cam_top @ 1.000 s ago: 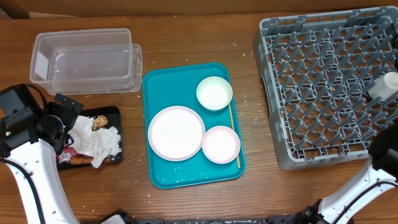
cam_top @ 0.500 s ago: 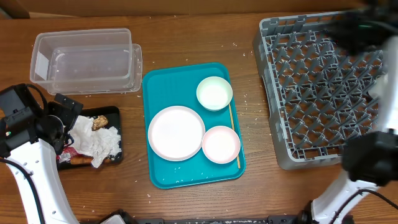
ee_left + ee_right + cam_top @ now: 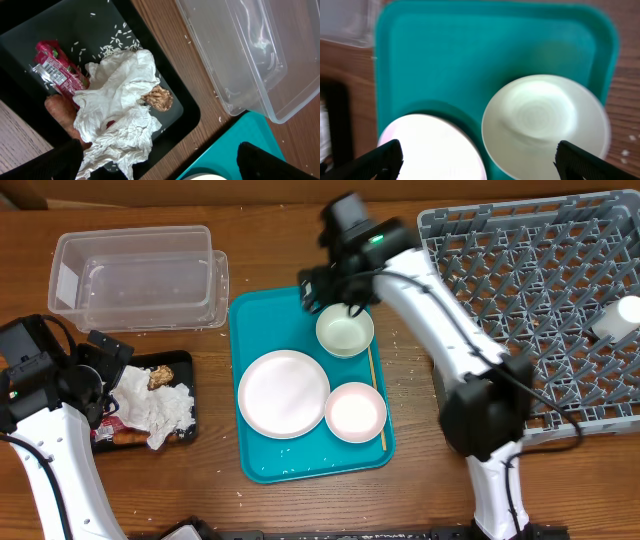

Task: Sort waste into correct bins and load items into the dishwasher
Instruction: 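Move the right gripper back to the teal tray and grasp the white bowl, then lift the white bowl and carry it to the dish rack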

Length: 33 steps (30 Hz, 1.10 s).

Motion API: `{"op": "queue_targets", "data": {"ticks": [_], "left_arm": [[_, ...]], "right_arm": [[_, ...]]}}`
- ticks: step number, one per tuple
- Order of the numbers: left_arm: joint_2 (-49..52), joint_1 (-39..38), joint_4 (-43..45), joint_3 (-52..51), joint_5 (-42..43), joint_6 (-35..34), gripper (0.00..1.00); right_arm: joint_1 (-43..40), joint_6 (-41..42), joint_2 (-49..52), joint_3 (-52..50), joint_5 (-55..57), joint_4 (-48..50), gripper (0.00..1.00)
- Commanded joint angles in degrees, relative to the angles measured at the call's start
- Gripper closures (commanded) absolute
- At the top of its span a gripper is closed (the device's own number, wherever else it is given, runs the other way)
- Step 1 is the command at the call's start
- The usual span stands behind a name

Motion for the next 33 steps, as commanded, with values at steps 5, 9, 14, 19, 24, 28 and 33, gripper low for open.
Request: {"op": "queue_targets", "data": {"ticks": [5,9,14,19,24,28,33], "left_arm": [[0.0,0.1,0.0,1.0,0.2,-0.6,0.00],[0.0,0.1,0.0,1.0,0.2,-0.6,0.00],[0.0,0.1,0.0,1.0,0.2,-0.6,0.00],[0.0,0.1,0.0,1.0,0.2,-0.6,0.00],[0.0,0.1,0.0,1.0,0.2,-0.5,0.00],[0.0,0.1,0.0,1.0,0.2,-0.5,0.00],[0.0,0.1,0.0,1.0,0.2,-0.6,0.00]], "right_arm": [[3.7,6.0,8.5,0.0,4.6,1.0,0.14],[3.9,7.6,10.3,0.0,5.4,1.5,0.43],[3.9,8.7,10.4,0.0,7.6,1.7,0.57],[3.9,8.7,11.0,0.0,7.6,2.6,0.66],[4.1,8.7,12.0,0.0,5.6,2.6,0.80],[4.1,8.7,11.1,1.3,5.4,2.3,0.91],[3.5,8.6,8.6,5.6,5.4,-0.2,0.96]]}}
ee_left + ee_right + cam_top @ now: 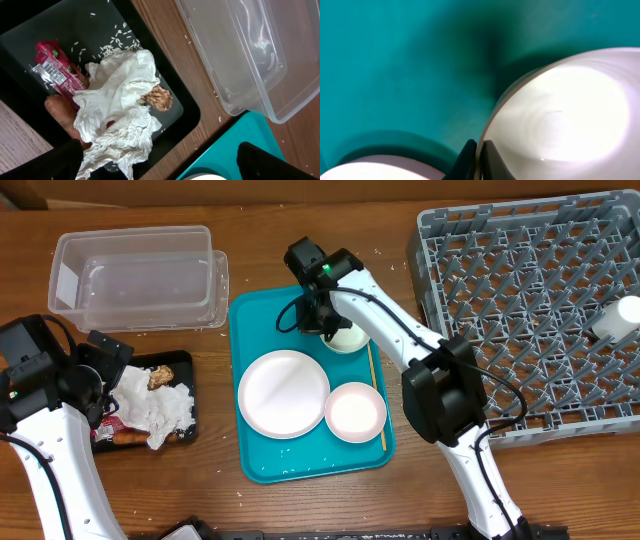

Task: Sort waste into correct bins and load items into the dishwasher
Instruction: 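Lift the white bowl and carry it to the dish rack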

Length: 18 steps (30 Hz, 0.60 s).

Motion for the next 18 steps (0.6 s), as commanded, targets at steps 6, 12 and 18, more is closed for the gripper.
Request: {"op": "queue_targets", "data": {"ticks": [6,12,18], "left_arm": [[0.0,0.1,0.0,1.0,0.2,-0.5,0.00],[0.0,0.1,0.0,1.0,0.2,-0.6,0.00],[0.0,0.1,0.0,1.0,0.2,-0.6,0.00]], "right_arm": [[-3.6,-2.1,-6.1,15.3,-1.2,-8.3,0.96],[-13.1,-7.7,-11.5,23.9,-1.2,-11.9,0.96],[-32.7,-9.0,-13.3,23.7,-10.2,-12.5,0.96]]}}
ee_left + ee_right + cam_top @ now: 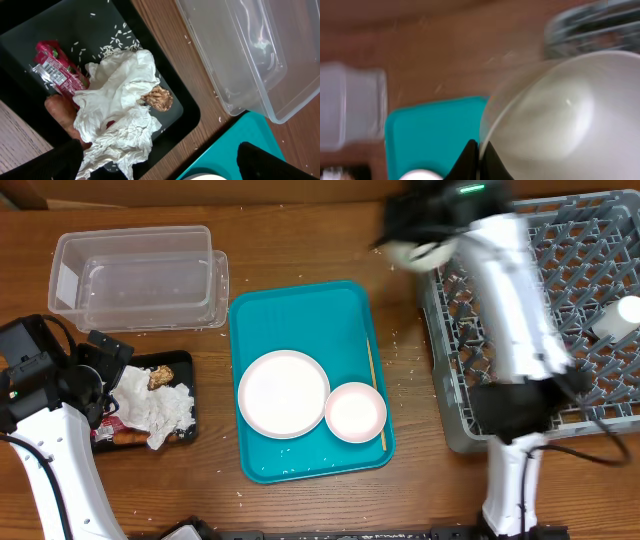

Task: Sort waste into correct bins and load items into the dishwasher
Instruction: 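Lift the white bowl and carry it to the dish rack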

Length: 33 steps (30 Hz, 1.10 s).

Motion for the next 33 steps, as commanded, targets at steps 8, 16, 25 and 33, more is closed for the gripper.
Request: {"op": "queue_targets", "data": {"ticks": [8,16,25,33], "left_arm": [[0.0,0.1,0.0,1.0,0.2,-0.6,0.00],[0.0,0.1,0.0,1.0,0.2,-0.6,0.00],[0.0,0.1,0.0,1.0,0.2,-0.6,0.00],[0.0,0.1,0.0,1.0,0.2,-0.6,0.00]], "right_arm": [[-32.1,-14.8,4.1,-2.7,-47.1,5.9,0.96],[-41.2,-14.8,8.0,-10.0,-60.4,16.4,0.96],[-43.0,-14.6,8.3,-19.3,-61.9,25.1,0.96],[-42.6,-14.0,8.9,-25.5,-63.7,30.1,0.96]]}}
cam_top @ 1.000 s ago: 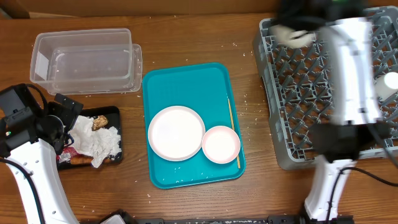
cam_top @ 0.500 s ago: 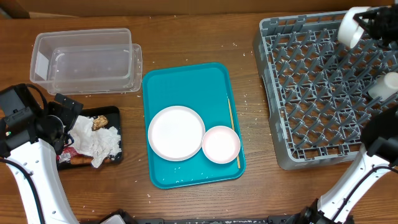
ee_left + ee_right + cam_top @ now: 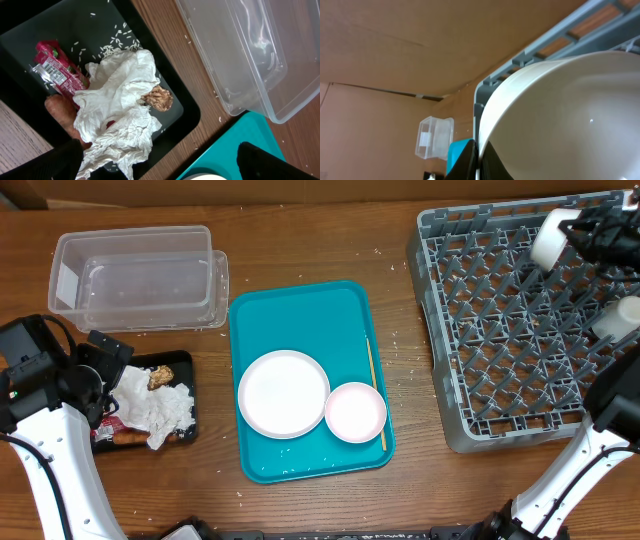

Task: Sort waste into correct bins and load items into the dishwasher
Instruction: 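Lift the white bowl and carry it to the dish rack, then lower the white bowl into the rack beside the cup and release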

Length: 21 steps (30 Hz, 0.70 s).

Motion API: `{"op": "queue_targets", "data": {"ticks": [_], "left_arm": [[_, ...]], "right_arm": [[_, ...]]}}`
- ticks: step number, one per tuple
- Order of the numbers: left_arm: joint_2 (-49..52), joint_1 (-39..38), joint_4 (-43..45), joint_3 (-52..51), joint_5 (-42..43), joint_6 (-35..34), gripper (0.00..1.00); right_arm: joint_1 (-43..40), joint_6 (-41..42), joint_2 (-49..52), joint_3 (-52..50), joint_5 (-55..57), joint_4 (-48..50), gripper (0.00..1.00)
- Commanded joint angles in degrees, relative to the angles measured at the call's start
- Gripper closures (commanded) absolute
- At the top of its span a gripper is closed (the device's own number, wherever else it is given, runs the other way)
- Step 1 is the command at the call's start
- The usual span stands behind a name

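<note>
My right gripper (image 3: pixel 565 225) is shut on the rim of a white bowl (image 3: pixel 549 237), tilted on edge over the far right part of the grey dish rack (image 3: pixel 480 330). The right wrist view is filled by that bowl (image 3: pixel 570 120), with my fingers (image 3: pixel 472 157) pinching its rim. On the teal tray (image 3: pixel 300 310) lie a white plate (image 3: pixel 283 392), a small pink-white dish (image 3: pixel 355 412) and a chopstick (image 3: pixel 375 395). My left gripper (image 3: pixel 160 172) hangs open over the black waste tray (image 3: pixel 100 30), above crumpled tissue (image 3: pixel 117 100), a red wrapper (image 3: pixel 55 70) and a food scrap (image 3: pixel 157 97).
A clear plastic tub (image 3: pixel 135 275) stands at the back left. A white cup (image 3: pixel 615 318) sits in the rack at its right edge. Rice grains lie scattered in the black tray and on the wood around the teal tray.
My right arm has carried the bowl from above the rack's left rear corner to its far right rear part. The left arm has not moved.
My right gripper hovered open above the bowl on the teal tray. Then it was shut on the bowl's rim there. Later the bowl was off the tray near the rack's left corner, and now it hangs over the rack's far right. The left gripper stayed still.
</note>
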Motion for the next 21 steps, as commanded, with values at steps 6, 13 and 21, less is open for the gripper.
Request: {"op": "queue_targets", "data": {"ticks": [6,13,21], "left_arm": [[0.0,0.1,0.0,1.0,0.2,-0.6,0.00],[0.0,0.1,0.0,1.0,0.2,-0.6,0.00],[0.0,0.1,0.0,1.0,0.2,-0.5,0.00]], "right_arm": [[-1.1,0.0,1.1,-0.7,-2.3,-0.4,0.96],[-2.8,1.1,1.1,-0.6,1.9,-0.5,0.95],[-5.3,3.3,1.0,0.0,2.9,-0.9,0.91]]}}
